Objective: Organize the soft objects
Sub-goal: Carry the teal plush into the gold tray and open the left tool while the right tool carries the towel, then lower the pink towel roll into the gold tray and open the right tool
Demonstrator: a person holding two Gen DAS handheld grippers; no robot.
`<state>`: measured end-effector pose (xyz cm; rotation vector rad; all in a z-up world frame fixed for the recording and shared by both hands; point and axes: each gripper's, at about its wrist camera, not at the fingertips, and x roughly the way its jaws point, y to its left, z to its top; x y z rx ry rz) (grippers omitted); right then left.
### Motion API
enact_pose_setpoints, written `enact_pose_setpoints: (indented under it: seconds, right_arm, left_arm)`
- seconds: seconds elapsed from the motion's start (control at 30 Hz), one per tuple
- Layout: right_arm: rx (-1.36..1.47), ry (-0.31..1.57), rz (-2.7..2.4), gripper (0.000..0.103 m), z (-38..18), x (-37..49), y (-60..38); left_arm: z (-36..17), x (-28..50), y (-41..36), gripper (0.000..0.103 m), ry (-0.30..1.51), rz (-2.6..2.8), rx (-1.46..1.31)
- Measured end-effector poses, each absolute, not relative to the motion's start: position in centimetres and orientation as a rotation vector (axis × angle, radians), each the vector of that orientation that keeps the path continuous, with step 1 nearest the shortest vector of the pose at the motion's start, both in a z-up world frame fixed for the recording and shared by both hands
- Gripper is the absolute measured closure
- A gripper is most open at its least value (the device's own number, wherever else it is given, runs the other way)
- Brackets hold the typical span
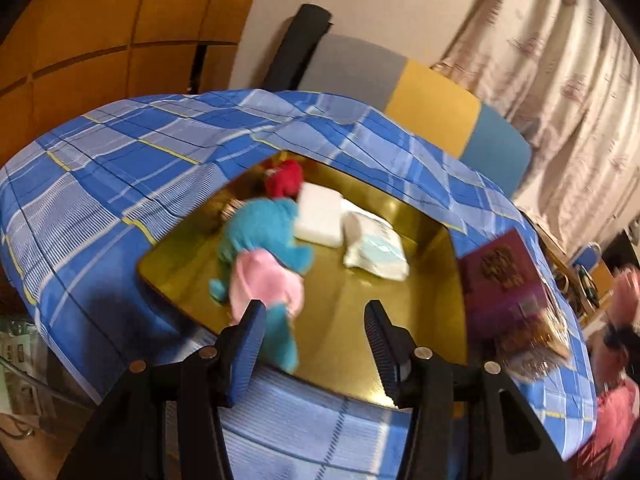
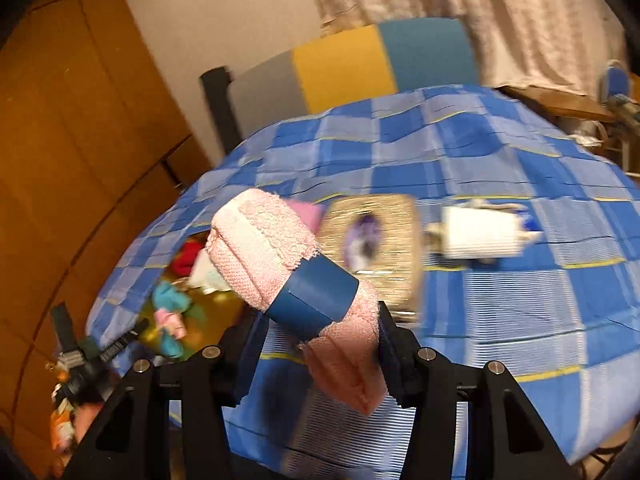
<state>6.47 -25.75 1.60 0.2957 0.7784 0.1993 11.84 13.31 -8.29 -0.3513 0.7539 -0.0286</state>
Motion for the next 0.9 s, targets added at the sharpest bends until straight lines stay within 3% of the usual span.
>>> enact_pose_setpoints:
  seconds: [0.43, 0.9]
  right_arm:
    - [0.297, 0.945, 0.333, 0.05, -1.6, 16.6, -10.6]
    - [0.306, 1.042, 0.09, 0.046, -6.9, 26.3, -6.5]
  left_arm:
    - [-7.8, 8.9, 14.0, 0.051, 0.688, 0.032, -0.373]
    - [-8.9, 9.6, 18.3, 0.051, 0.703, 0.14, -0.492]
